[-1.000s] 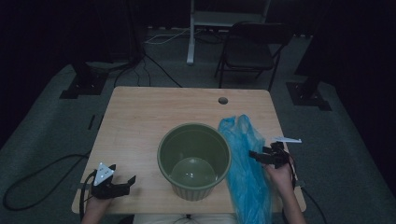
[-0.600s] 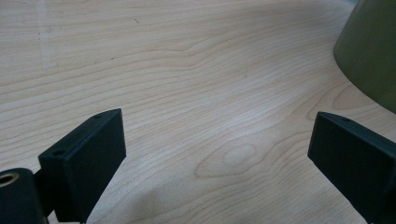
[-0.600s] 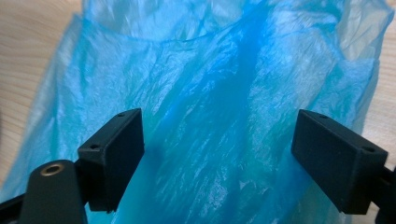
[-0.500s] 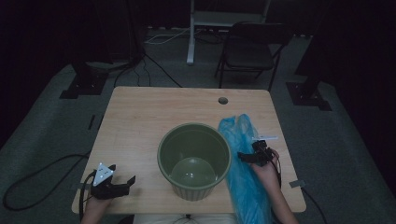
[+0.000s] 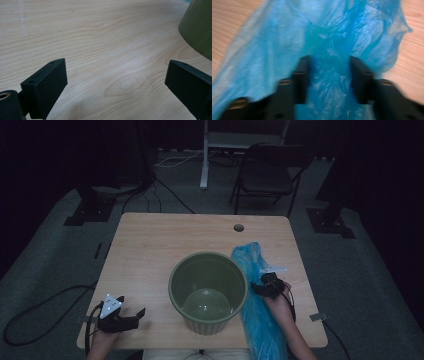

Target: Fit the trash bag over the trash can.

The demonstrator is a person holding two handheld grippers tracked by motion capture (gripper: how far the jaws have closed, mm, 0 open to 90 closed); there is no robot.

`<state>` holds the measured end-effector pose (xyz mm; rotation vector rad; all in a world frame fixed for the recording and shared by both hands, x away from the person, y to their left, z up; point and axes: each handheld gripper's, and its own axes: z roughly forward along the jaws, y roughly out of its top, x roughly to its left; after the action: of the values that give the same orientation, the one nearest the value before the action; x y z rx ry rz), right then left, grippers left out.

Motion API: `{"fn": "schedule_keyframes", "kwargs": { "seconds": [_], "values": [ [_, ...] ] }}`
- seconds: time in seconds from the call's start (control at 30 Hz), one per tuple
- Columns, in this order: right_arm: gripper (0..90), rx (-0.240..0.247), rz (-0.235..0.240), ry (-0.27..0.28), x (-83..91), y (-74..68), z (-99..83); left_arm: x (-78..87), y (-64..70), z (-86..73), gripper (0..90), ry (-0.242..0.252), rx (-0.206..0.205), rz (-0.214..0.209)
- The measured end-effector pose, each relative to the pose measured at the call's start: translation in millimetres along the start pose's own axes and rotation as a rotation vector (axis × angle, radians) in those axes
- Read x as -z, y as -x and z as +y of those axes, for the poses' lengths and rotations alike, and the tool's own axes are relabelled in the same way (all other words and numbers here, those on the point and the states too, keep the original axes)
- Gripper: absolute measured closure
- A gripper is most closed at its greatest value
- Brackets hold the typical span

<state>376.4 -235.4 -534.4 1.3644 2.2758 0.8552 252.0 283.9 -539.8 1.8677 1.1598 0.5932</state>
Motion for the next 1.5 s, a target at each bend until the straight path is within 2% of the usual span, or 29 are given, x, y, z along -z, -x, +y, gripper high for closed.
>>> {"fn": "schedule_keyframes", "kwargs": {
  "seconds": [0.07,0.1,0.23,0.27,0.33,0.4,0.47,0.57,0.73,1.13,1.3,1.43,1.47,1.5],
  "values": [
    [82.1,0.004,0.013,0.02,-2.3,-1.9,1.2,-0.3,0.5,0.0,4.7,0.0,0.002,0.0],
    [87.7,0.005,0.019,0.027,-3.8,-1.9,1.9,-0.5,0.9,0.0,4.8,-0.001,0.001,-0.002],
    [89.6,-0.041,0.052,0.04,-7.8,0.6,4.4,-0.6,1.1,-0.2,4.8,-0.001,0.004,-0.004],
    [89.7,-0.065,0.074,0.029,-7.8,2.5,6.0,-0.3,0.9,-0.1,4.7,-0.001,0.005,-0.003],
    [89.8,-0.117,0.14,0.055,-3.3,7.0,7.1,0.5,0.5,-0.2,4.7,0.002,0.007,0.001],
    [89.9,-0.13,0.184,0.105,6.7,10.1,8.9,1.1,-0.5,-0.6,4.7,0.002,0.013,0.002],
    [89.9,-0.133,0.18,0.15,19.2,13.3,11.3,1.1,-1.1,-0.6,4.8,0.005,0.019,0.003],
    [90.0,-0.165,0.193,0.212,38.4,20.1,14.1,1.5,-1.3,-0.3,4.8,0.01,0.017,0.004],
    [90.0,-0.209,0.251,0.322,72.1,28.5,20.4,1.3,-1.8,-0.7,4.7,0.007,0.022,0.003],
    [90.0,-0.179,0.282,0.608,165.6,38.5,44.9,0.4,-2.0,-0.8,4.7,0.003,0.021,0.001],
    [90.0,-0.129,0.299,0.702,207.0,31.3,66.8,0.7,-1.4,-0.6,4.8,0.002,0.022,0.004],
    [90.0,-0.074,0.286,0.777,239.8,24.7,90.1,0.2,-1.5,-0.6,4.7,0.0,0.022,0.002],
    [90.0,-0.074,0.286,0.777,239.8,24.7,90.1,0.2,-1.5,-0.6,4.7,0.0,0.022,0.002],
    [90.0,-0.054,0.272,0.795,248.6,22.5,96.5,0.2,-1.5,-0.6,4.7,0.0,0.022,0.002]
  ]
}}
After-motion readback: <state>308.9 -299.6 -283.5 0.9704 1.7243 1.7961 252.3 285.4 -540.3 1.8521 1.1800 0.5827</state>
